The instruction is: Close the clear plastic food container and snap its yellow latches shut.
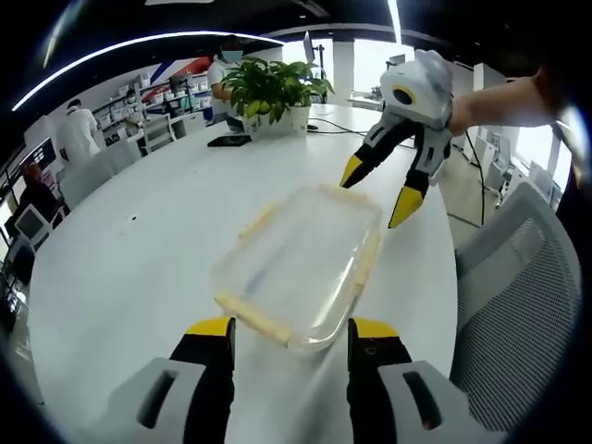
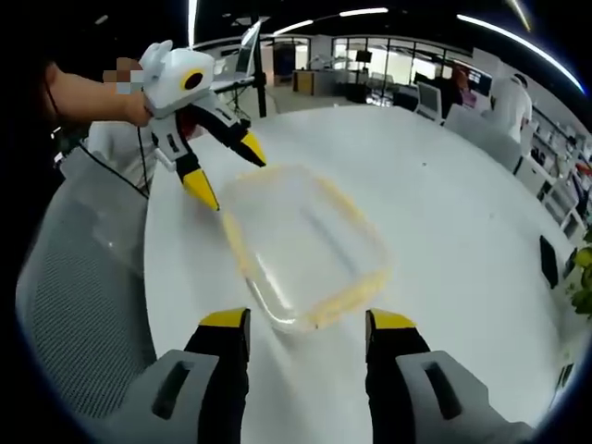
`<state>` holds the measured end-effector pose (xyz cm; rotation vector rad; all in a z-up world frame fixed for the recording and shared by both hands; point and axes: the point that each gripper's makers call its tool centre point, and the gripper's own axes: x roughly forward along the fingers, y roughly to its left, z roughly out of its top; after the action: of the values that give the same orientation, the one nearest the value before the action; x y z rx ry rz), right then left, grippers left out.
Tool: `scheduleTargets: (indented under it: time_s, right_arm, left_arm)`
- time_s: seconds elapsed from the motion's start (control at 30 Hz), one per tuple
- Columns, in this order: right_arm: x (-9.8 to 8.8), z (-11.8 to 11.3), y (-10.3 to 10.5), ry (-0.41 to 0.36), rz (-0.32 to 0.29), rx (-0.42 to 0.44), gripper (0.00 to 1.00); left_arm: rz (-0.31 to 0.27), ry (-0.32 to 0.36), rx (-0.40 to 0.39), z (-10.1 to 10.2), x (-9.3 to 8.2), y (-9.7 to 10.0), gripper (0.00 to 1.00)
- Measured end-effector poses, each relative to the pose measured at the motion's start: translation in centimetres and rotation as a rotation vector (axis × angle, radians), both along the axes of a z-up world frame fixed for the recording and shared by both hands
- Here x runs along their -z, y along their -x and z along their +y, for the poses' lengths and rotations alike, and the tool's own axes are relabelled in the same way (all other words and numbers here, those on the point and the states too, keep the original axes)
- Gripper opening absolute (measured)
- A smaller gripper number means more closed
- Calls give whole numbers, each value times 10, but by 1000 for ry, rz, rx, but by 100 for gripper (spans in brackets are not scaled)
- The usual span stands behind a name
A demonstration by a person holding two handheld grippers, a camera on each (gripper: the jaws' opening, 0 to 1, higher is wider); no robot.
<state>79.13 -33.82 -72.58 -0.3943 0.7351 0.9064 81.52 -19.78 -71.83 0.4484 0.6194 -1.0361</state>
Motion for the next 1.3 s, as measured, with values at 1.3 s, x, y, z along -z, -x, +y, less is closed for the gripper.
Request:
scheduleTargets:
  time_s: [1.3]
  right_arm:
    - [3,46,-18,18,-19,-26,39]
  left_arm:
    - [28,-30,-54,43,6,-10,38]
